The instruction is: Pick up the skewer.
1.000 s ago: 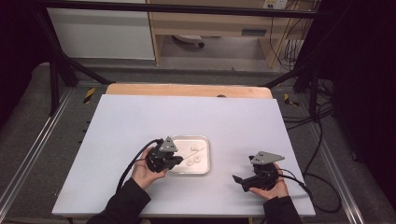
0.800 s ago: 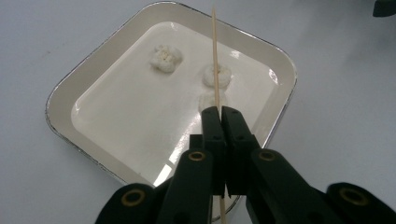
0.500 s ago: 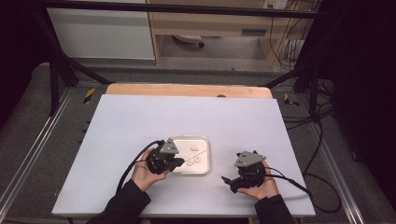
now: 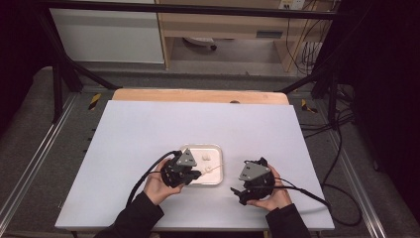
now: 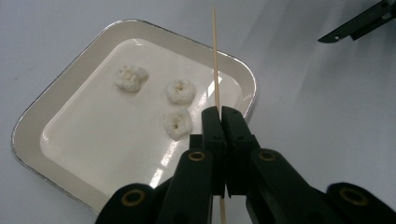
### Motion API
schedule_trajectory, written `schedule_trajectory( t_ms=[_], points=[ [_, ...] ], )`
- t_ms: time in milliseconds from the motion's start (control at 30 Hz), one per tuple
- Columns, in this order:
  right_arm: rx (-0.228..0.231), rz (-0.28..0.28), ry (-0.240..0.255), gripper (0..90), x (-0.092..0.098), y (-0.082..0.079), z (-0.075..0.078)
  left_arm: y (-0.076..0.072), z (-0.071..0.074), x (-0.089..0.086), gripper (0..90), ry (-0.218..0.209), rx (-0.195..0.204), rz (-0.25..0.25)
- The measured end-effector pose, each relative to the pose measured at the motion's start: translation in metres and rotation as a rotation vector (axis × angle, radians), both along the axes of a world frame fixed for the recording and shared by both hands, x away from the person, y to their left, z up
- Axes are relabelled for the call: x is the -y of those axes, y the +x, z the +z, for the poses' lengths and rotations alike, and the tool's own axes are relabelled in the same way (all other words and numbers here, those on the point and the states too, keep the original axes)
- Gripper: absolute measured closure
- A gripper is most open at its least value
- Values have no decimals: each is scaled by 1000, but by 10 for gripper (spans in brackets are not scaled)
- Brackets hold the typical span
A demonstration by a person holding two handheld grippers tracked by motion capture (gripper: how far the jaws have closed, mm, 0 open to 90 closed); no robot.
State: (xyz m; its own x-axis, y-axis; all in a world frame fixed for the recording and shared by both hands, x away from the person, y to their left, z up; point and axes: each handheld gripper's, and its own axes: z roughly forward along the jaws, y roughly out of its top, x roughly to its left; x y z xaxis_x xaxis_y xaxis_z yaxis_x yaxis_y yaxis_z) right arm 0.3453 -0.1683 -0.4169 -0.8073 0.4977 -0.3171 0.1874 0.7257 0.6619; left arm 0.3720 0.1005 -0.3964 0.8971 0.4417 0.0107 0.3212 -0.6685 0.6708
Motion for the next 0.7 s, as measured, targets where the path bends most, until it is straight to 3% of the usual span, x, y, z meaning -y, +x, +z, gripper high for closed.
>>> schedule_trajectory(
  t_ms=[400, 700],
  points=[
    [49, 40, -81, 86, -8, -2, 1, -3, 3, 16, 887, 28, -8, -36],
    [96, 93, -118, 183, -11, -4, 1, -6, 5, 30, 887, 58, -6, -69]
  ],
)
